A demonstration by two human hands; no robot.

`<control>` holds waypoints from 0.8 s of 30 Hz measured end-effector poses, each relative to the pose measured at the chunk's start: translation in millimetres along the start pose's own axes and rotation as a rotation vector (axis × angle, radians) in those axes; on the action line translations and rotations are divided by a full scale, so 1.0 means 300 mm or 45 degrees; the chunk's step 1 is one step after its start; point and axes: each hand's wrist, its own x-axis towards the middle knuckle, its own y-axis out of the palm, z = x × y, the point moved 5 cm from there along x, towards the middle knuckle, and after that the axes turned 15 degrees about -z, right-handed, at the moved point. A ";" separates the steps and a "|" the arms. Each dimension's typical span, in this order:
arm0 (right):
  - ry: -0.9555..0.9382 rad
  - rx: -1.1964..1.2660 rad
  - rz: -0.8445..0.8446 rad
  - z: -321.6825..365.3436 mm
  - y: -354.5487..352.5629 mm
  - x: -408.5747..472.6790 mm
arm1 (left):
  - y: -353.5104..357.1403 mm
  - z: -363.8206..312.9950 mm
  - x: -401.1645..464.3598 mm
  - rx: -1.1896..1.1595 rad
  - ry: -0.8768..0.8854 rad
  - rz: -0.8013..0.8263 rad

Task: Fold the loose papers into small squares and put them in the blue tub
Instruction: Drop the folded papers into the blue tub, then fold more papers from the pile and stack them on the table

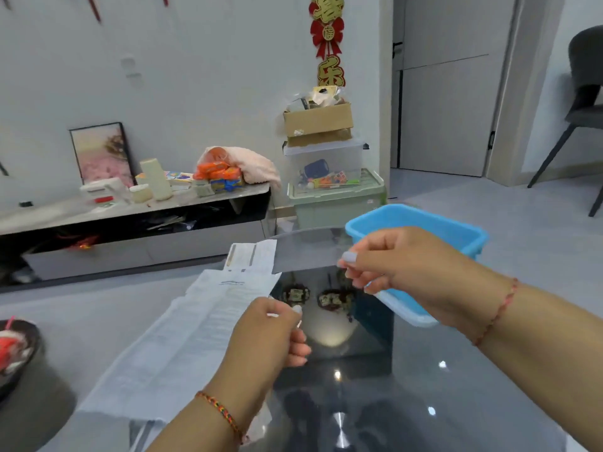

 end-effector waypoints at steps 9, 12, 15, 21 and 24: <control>0.323 0.097 0.074 -0.220 0.160 -0.245 | -0.343 0.165 0.013 1.253 0.858 -0.213; 0.359 0.100 0.056 -0.257 0.165 -0.282 | -0.380 0.183 0.024 1.130 0.798 0.078; 0.366 0.104 0.017 -0.287 0.162 -0.309 | -0.413 0.184 0.054 1.128 0.879 0.050; 0.270 -0.025 0.012 -0.310 0.135 -0.323 | -0.433 0.150 0.087 1.255 0.969 -0.059; 0.173 -0.115 -0.052 -0.305 0.110 -0.321 | -0.423 0.094 0.052 1.255 1.117 -0.201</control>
